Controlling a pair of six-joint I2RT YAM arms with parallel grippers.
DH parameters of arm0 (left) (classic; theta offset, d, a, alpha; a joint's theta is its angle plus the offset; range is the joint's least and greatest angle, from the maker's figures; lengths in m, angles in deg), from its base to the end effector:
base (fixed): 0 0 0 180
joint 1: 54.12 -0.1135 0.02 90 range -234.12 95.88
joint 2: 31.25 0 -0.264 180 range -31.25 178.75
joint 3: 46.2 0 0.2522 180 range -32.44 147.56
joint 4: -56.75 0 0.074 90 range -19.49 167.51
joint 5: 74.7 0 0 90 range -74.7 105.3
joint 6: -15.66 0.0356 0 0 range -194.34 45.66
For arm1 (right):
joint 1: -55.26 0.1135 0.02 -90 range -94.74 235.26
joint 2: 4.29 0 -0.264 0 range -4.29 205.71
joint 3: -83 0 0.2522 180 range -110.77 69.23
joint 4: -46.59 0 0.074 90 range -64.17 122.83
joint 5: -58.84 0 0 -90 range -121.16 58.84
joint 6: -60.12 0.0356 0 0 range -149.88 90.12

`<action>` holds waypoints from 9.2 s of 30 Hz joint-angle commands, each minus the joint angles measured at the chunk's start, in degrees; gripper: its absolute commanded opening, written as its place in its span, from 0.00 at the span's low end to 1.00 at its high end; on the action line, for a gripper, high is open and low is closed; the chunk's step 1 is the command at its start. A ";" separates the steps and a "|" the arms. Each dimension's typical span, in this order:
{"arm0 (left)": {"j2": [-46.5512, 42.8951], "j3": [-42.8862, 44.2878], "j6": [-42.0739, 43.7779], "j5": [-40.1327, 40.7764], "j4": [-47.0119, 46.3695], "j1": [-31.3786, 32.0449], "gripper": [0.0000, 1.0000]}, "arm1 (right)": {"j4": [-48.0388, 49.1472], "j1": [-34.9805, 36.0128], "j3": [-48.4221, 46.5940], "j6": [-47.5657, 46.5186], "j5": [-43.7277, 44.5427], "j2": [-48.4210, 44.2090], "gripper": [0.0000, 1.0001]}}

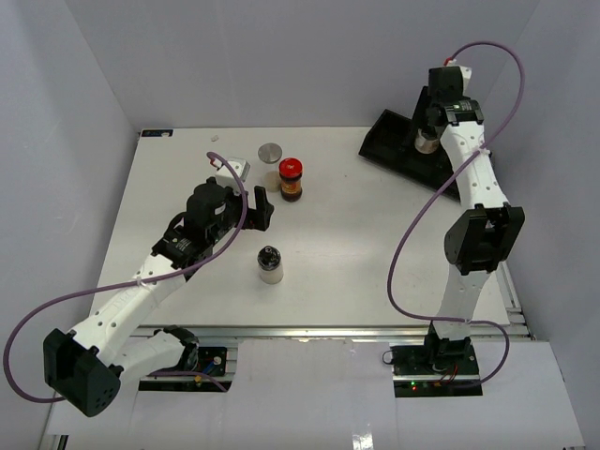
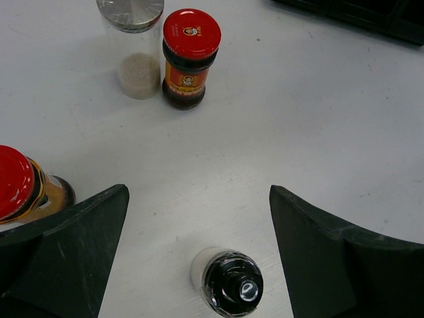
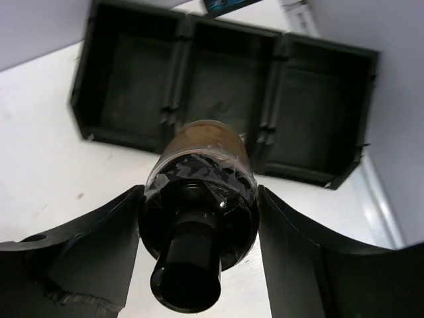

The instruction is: Organize the condiment bottles

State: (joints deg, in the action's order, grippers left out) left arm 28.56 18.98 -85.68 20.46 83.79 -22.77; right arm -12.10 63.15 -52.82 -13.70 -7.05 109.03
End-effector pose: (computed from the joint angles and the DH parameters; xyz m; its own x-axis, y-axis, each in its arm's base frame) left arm 0.2067 -0.1222 0.3249 -0.3970 0.0126 -0.9177 0.3760 0.9144 -0.1502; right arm 0.4413 0.0465 0.3896 -0.5056 0.1867 -0.8423 0.3563 0.9344 -0.0068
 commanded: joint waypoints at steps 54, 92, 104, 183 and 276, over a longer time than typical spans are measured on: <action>-2.24 2.72 -1.05 -1.03 2.63 0.20 0.98 | 28.14 -17.73 5.17 -2.13 -4.07 16.14 0.57; -1.36 2.48 -1.31 1.31 2.55 0.20 0.98 | 9.74 -11.97 8.96 -3.23 -6.00 -0.75 0.92; 2.68 14.45 -5.29 5.38 15.59 -0.23 0.97 | 21.12 19.13 38.30 -10.79 -24.46 -25.67 0.95; 6.11 11.57 -9.00 -22.65 18.55 -21.96 0.95 | 27.59 48.81 52.65 -8.80 -5.35 -22.69 0.28; 6.70 5.99 -4.02 -17.23 13.55 -9.21 0.97 | 33.61 -18.18 27.31 -9.40 -8.31 -0.24 0.83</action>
State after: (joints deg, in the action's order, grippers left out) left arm 36.80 24.44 -90.02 1.85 97.39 -31.90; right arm 25.91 45.20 -19.71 -23.45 -14.84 110.51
